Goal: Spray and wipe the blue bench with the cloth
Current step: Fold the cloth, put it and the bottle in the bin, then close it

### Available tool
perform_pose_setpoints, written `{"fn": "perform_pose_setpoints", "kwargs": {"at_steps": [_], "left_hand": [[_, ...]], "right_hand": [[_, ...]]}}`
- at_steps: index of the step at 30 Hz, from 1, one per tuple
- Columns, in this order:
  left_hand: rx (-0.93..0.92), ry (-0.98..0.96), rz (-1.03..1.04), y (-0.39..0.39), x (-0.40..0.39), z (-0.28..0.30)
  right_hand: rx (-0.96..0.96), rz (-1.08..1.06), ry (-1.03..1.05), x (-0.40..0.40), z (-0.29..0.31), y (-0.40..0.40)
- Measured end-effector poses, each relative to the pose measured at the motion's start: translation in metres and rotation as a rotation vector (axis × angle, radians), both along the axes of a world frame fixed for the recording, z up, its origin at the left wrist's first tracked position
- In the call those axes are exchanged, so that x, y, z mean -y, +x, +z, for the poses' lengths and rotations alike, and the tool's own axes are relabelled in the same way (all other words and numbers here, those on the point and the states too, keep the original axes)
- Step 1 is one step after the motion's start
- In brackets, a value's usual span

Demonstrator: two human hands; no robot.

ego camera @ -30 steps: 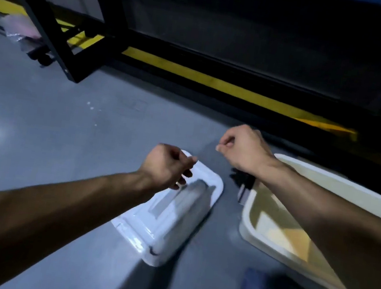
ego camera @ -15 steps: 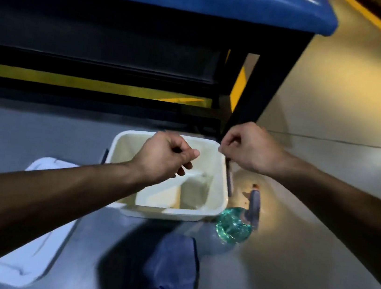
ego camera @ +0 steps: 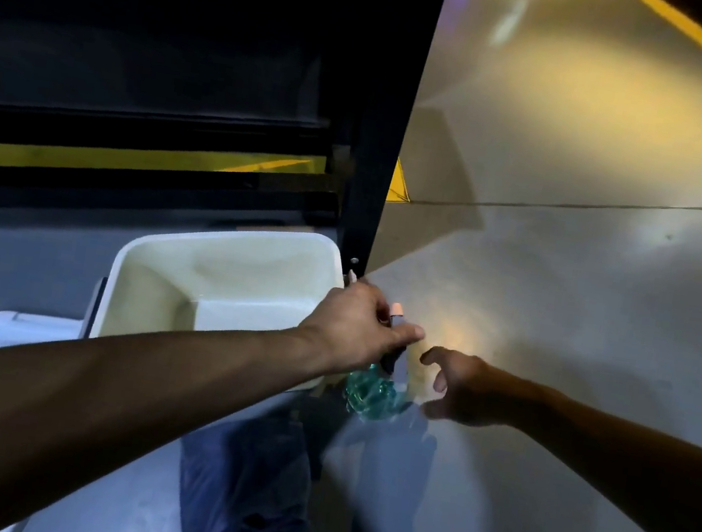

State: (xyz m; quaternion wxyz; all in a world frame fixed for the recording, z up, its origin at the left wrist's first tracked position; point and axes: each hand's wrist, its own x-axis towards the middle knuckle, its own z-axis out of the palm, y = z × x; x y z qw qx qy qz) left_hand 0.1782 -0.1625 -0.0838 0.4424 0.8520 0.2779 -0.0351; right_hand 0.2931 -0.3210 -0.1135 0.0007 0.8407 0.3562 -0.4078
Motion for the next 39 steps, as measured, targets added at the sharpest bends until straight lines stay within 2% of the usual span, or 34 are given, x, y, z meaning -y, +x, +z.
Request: {"fn": "perform_pose_setpoints", "kwargs": {"at_steps": [3, 6, 10, 12, 15, 17, 19, 22, 28, 31, 35, 39], "left_hand": [[-0.039, 0.071, -0.010, 0.005, 0.004, 0.002], [-0.057, 0.047, -0.039, 0.001, 0.001, 0.011], [0.049, 0.165, -0.107, -0.046, 0.002, 0.035], [-0.013, 0.239, -0.207, -0.081, 0.000, 0.031], [-0.157, 0.217, -0.287, -0.122, -0.009, 0.003], [-0.196, 0.182, -0.294, -0.136, -0.014, -0.016], [-0.241, 0.181, -0.301, -0.145, -0.019, -0.030], [-0.346, 0.246, -0.322, -0.153, -0.029, -0.050], [-0.566, 0.374, -0.406, -0.176, -0.046, -0.072], [-0.553, 0.396, -0.421, -0.178, -0.043, -0.079], [-0.494, 0.278, -0.378, -0.177, -0.046, -0.084], [-0.391, 0.132, -0.339, -0.173, -0.047, -0.069]], "right_hand": [[-0.049, 0.053, 0.047, -0.005, -0.006, -0.006], [-0.135, 0.021, 0.159, -0.012, -0.014, -0.015], [-0.112, 0.002, 0.208, -0.020, -0.025, -0.017], [-0.123, -0.012, 0.199, -0.022, -0.025, -0.017], [-0.124, -0.033, 0.198, -0.021, -0.023, -0.018], [-0.138, -0.146, 0.154, -0.020, -0.027, -0.021], [-0.158, -0.243, -0.012, -0.015, -0.030, -0.028], [-0.216, -0.196, -0.158, -0.004, -0.043, -0.037], [-0.450, -0.205, -0.190, -0.019, -0.068, -0.085], [-0.453, -0.271, -0.057, -0.035, -0.069, -0.111], [-0.424, -0.320, 0.031, -0.051, -0.074, -0.132], [-0.581, -0.377, 0.071, -0.052, -0.063, -0.131]]}}
